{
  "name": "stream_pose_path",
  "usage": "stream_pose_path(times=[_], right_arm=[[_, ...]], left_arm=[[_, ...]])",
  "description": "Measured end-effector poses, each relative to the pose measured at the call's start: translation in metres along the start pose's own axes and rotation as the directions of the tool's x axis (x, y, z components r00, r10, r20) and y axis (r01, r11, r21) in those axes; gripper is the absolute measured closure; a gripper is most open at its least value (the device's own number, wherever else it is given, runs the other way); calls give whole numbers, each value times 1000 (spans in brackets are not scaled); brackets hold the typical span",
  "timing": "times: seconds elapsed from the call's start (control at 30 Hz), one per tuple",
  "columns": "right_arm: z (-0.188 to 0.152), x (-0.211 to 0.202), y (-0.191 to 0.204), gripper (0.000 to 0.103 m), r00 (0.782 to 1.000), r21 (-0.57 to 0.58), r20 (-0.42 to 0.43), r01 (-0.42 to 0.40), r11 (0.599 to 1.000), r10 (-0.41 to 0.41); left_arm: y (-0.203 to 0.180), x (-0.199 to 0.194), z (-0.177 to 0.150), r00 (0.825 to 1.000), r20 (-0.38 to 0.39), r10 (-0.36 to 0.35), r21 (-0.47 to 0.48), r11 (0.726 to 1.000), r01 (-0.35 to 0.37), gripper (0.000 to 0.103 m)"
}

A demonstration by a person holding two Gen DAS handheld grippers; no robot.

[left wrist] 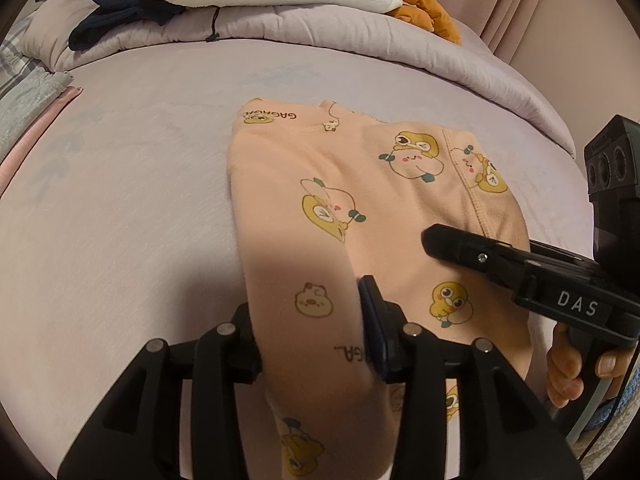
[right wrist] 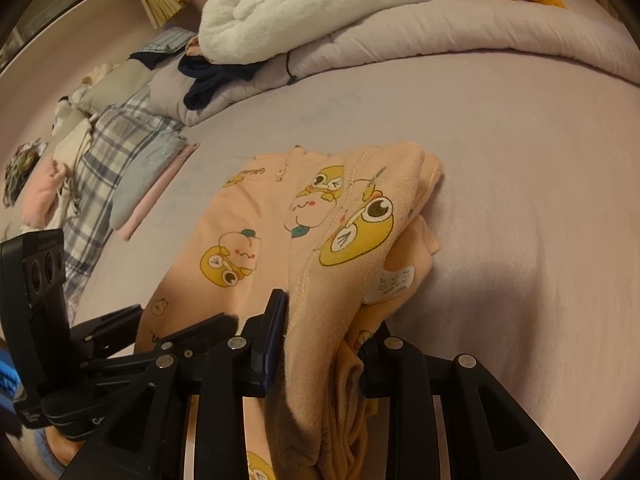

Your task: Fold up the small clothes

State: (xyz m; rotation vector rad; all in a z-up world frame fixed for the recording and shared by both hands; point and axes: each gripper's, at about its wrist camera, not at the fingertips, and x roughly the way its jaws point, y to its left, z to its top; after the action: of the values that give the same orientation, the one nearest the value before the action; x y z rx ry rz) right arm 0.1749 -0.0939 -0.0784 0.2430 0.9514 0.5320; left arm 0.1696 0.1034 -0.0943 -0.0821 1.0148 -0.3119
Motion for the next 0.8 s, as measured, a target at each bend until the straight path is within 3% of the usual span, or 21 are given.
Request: stream_pose_path(times=[0.8], right_arm=[[-7, -12, -5, 74, 998, 31, 4, 58, 998, -58]], left_arm=[[11, -13, -12, 999, -3, 51, -31, 998, -51, 46]])
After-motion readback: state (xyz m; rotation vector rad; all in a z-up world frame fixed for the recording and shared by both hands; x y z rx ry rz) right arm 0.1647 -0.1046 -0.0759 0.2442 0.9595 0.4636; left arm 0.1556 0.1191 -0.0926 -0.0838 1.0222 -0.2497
